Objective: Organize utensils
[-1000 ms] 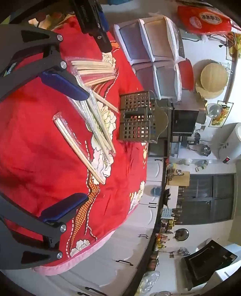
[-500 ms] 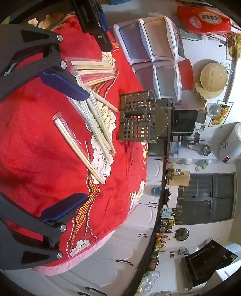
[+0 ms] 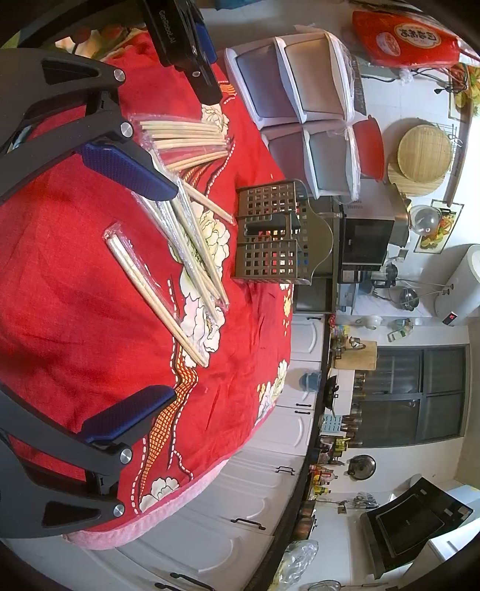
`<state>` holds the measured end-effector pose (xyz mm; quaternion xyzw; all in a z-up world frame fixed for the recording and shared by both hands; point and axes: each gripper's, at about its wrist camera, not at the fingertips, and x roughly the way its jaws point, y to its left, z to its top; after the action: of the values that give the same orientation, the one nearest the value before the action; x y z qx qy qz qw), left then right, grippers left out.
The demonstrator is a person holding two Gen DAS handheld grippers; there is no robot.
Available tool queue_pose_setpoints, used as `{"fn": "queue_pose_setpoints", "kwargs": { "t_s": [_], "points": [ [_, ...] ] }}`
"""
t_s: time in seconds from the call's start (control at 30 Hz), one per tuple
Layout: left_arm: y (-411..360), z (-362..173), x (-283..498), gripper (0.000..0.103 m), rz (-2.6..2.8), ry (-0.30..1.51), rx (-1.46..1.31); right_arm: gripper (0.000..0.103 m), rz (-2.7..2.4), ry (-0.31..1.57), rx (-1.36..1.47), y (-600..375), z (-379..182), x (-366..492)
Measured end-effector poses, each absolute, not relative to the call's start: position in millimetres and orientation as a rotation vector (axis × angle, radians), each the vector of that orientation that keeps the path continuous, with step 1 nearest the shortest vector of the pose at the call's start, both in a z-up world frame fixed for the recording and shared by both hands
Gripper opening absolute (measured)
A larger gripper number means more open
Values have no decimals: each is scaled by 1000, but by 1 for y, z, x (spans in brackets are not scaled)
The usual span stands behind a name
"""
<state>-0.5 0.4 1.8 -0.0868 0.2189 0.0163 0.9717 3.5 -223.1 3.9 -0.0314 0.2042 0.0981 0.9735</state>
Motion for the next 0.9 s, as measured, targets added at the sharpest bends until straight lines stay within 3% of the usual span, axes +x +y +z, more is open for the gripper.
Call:
{"fn": "queue_pose_setpoints", "kwargs": {
  "t_s": [0.9],
  "points": [
    [-2,-3,0,93,35,451,-175,97,200,410,-63,-222,3,5]
  ]
}}
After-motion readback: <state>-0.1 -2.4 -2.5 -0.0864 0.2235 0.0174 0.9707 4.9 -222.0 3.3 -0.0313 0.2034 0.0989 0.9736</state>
